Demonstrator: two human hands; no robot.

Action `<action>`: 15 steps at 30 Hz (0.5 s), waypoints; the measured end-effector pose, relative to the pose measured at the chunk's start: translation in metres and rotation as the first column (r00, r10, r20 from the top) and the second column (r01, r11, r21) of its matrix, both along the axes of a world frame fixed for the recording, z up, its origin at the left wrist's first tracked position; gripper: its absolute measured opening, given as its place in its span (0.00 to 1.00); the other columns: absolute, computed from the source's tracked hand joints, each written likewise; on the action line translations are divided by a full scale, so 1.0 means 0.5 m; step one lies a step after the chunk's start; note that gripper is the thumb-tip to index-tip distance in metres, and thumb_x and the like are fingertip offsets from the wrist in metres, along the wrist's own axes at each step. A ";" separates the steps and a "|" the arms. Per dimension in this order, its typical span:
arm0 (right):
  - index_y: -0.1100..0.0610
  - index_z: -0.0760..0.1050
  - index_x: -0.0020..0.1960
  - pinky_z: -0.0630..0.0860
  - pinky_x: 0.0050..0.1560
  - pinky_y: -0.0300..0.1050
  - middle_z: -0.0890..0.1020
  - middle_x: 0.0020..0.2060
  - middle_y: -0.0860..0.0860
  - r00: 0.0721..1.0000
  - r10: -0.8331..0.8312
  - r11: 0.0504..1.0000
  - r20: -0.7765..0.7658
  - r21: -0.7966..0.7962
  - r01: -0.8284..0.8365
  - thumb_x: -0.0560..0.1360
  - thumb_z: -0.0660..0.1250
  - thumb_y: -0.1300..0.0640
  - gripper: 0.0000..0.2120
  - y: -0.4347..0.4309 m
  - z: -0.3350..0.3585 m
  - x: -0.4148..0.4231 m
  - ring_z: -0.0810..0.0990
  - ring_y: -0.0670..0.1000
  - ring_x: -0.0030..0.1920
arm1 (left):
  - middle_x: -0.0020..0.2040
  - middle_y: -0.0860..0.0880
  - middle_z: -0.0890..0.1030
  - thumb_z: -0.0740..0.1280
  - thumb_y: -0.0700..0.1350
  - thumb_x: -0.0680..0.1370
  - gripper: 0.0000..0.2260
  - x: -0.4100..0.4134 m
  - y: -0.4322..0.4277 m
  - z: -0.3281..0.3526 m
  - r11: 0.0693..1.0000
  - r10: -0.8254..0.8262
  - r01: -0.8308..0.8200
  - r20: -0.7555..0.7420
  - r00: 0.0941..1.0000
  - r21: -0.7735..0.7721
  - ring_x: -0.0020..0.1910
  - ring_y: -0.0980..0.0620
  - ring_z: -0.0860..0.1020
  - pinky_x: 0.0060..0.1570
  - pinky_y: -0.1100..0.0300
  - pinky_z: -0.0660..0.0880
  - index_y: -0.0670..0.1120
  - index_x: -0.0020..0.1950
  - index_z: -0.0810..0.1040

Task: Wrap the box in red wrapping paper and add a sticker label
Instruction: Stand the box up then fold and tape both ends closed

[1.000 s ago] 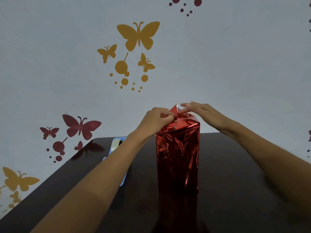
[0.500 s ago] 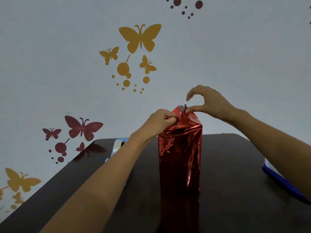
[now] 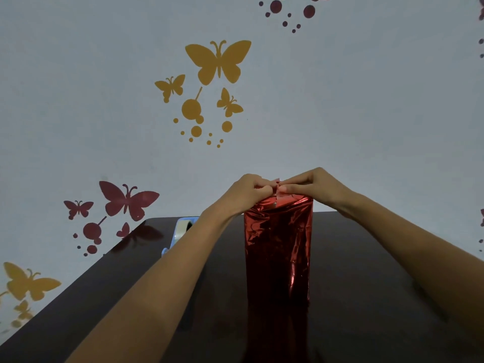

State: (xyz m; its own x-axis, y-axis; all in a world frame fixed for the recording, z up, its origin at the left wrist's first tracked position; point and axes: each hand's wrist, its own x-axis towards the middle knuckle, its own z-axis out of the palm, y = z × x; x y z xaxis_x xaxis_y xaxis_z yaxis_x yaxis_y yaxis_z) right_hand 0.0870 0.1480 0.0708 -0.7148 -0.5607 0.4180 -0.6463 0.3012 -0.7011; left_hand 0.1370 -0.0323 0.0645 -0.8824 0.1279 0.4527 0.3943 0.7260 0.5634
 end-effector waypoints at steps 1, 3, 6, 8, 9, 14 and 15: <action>0.49 0.82 0.53 0.71 0.42 0.23 0.82 0.46 0.39 1.000 0.012 1.000 0.017 0.013 -0.012 0.72 0.71 0.51 0.11 0.000 0.002 0.000 0.79 0.33 0.47 | 0.36 0.48 0.75 0.59 0.40 0.77 0.13 -0.002 -0.001 -0.002 1.000 0.002 -0.002 0.007 1.000 0.005 0.37 0.48 0.67 0.40 0.58 0.63 0.33 0.48 0.79; 0.49 0.81 0.54 0.70 0.39 0.21 0.83 0.48 0.40 0.998 0.020 0.999 0.053 0.043 -0.022 0.72 0.70 0.51 0.11 0.001 0.007 0.000 0.79 0.32 0.46 | 0.37 0.48 0.76 0.59 0.40 0.77 0.12 -0.002 0.000 -0.003 1.000 -0.008 0.007 0.017 1.000 0.028 0.38 0.47 0.68 0.41 0.57 0.64 0.33 0.48 0.79; 0.48 0.81 0.54 0.71 0.41 0.25 0.83 0.49 0.41 0.997 0.008 0.995 0.080 0.100 -0.016 0.72 0.71 0.50 0.11 0.004 0.014 0.003 0.79 0.33 0.48 | 0.49 0.46 0.81 0.61 0.40 0.78 0.11 -0.001 0.003 -0.003 0.997 -0.006 0.006 0.007 1.000 0.081 0.46 0.50 0.77 0.51 0.59 0.71 0.41 0.53 0.82; 0.47 0.81 0.54 0.69 0.42 0.26 0.83 0.50 0.41 0.997 0.006 0.992 0.083 0.127 -0.017 0.72 0.71 0.50 0.12 0.001 0.017 0.006 0.78 0.33 0.48 | 0.56 0.49 0.80 0.63 0.42 0.78 0.11 -0.002 0.004 -0.005 0.993 0.015 -0.016 0.011 1.000 0.118 0.54 0.52 0.77 0.57 0.59 0.72 0.44 0.58 0.80; 0.47 0.81 0.54 0.68 0.43 0.26 0.83 0.50 0.41 0.997 0.003 0.990 0.081 0.140 -0.015 0.71 0.71 0.49 0.12 0.000 0.018 0.008 0.77 0.33 0.48 | 0.59 0.48 0.78 0.64 0.44 0.78 0.13 -0.003 0.003 -0.006 0.989 0.031 -0.035 0.027 0.999 0.144 0.58 0.51 0.75 0.58 0.59 0.71 0.44 0.61 0.77; 0.42 0.80 0.55 0.64 0.57 0.36 0.81 0.50 0.38 0.995 0.002 0.975 0.104 0.222 -0.025 0.70 0.70 0.46 0.14 -0.001 0.026 0.012 0.75 0.36 0.53 | 0.73 0.43 0.63 0.64 0.46 0.78 0.24 -0.006 0.002 -0.011 0.974 0.058 -0.072 0.073 0.996 0.215 0.72 0.49 0.64 0.63 0.59 0.64 0.46 0.72 0.63; 0.41 0.79 0.55 0.63 0.58 0.36 0.80 0.50 0.37 0.994 0.003 0.970 0.111 0.243 -0.029 0.70 0.70 0.45 0.13 0.000 0.029 0.013 0.75 0.37 0.53 | 0.74 0.43 0.62 0.64 0.46 0.78 0.24 -0.005 0.004 -0.011 0.974 0.058 -0.073 0.075 0.996 0.215 0.72 0.49 0.63 0.64 0.58 0.64 0.45 0.73 0.62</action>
